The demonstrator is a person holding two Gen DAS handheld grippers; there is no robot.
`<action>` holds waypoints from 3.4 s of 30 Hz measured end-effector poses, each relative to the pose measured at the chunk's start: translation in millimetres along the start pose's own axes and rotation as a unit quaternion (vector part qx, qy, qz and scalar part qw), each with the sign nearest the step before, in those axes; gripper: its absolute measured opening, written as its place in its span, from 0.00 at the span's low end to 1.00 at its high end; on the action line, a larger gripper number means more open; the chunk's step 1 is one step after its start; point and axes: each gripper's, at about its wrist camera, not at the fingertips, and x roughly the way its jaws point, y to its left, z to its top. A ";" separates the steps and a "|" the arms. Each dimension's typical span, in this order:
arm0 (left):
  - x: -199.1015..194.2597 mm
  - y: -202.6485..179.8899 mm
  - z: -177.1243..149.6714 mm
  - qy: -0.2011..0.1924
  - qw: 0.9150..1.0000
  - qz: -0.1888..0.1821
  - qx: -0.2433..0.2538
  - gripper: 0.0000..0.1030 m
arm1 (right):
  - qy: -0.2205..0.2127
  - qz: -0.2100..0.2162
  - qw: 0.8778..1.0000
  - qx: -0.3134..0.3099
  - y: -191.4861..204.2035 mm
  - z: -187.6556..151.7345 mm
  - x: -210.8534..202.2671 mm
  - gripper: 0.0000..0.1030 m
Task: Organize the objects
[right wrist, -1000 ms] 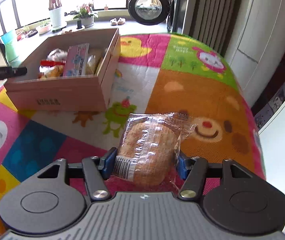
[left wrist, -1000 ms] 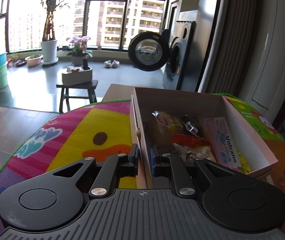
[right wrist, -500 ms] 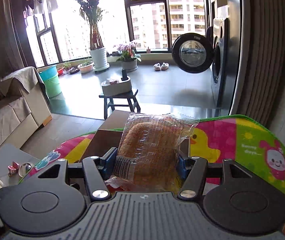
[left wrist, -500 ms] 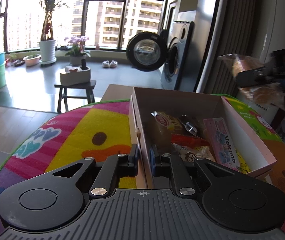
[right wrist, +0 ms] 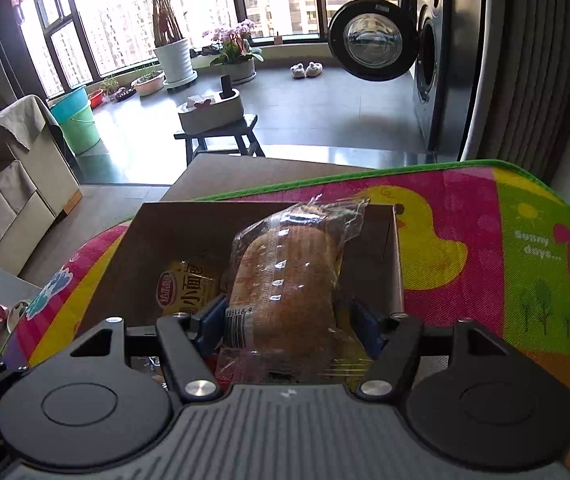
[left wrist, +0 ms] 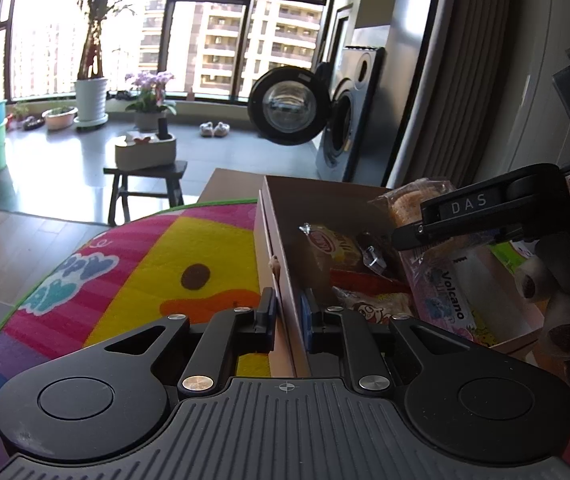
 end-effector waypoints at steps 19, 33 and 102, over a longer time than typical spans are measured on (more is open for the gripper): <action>0.6 2.9 -1.9 0.001 1.000 -0.003 0.001 0.15 | 0.010 0.062 0.997 -0.041 60.3 0.1 -1.5 0.26; 0.9 3.6 -1.5 0.001 1.000 -0.006 -0.002 0.15 | -0.047 0.040 0.998 -0.018 38.2 24.8 -24.1 0.41; 58.6 -44.2 50.1 -0.044 0.997 0.061 0.024 0.91 | -0.088 -0.125 0.987 0.041 -84.9 -110.6 -72.0 1.00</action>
